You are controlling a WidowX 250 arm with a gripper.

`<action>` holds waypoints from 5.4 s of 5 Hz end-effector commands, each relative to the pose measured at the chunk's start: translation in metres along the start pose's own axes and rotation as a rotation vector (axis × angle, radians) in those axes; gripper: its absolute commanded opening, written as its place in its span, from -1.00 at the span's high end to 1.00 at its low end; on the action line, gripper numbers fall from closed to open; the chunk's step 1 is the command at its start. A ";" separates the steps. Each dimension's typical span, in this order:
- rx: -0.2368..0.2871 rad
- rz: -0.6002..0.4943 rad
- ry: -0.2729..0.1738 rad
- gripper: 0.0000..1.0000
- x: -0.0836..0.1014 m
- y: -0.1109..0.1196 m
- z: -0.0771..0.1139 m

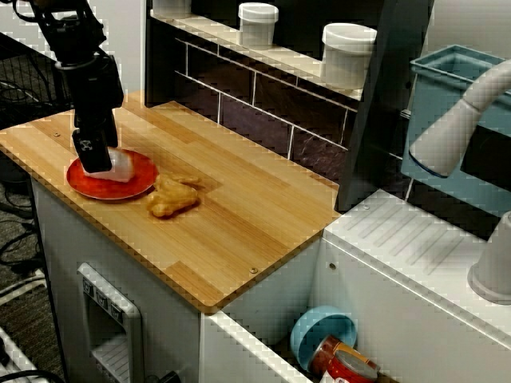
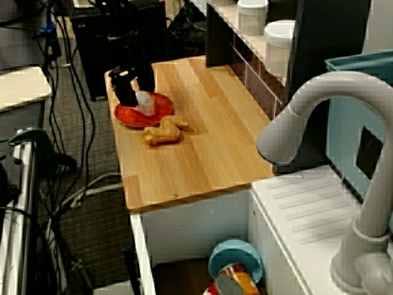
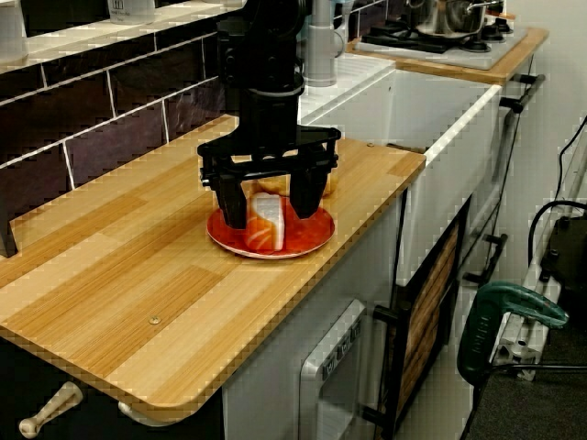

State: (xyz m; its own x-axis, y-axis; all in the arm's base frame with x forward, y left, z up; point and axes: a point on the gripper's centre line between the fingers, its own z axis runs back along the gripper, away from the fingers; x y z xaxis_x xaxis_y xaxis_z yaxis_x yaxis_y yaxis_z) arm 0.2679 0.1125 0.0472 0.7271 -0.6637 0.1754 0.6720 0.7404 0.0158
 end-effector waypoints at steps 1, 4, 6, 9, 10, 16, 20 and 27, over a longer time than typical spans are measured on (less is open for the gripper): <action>0.054 0.011 0.023 -1.00 0.009 -0.005 0.003; 0.018 -0.009 0.025 1.00 0.011 -0.004 0.014; -0.036 -0.081 -0.005 1.00 0.039 -0.004 0.032; -0.078 -0.264 0.064 1.00 0.121 -0.046 0.017; -0.063 -0.282 0.085 1.00 0.134 -0.056 0.009; -0.114 -0.322 0.062 -1.00 0.142 -0.081 -0.001; -0.153 -0.281 0.014 -1.00 0.100 -0.060 0.038; -0.153 -0.471 0.026 -1.00 0.079 -0.036 0.020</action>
State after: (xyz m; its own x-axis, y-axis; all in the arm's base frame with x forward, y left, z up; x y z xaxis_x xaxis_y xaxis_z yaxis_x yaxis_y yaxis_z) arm 0.3004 0.0389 0.0535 0.3598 -0.9216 0.1453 0.9312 0.3450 -0.1179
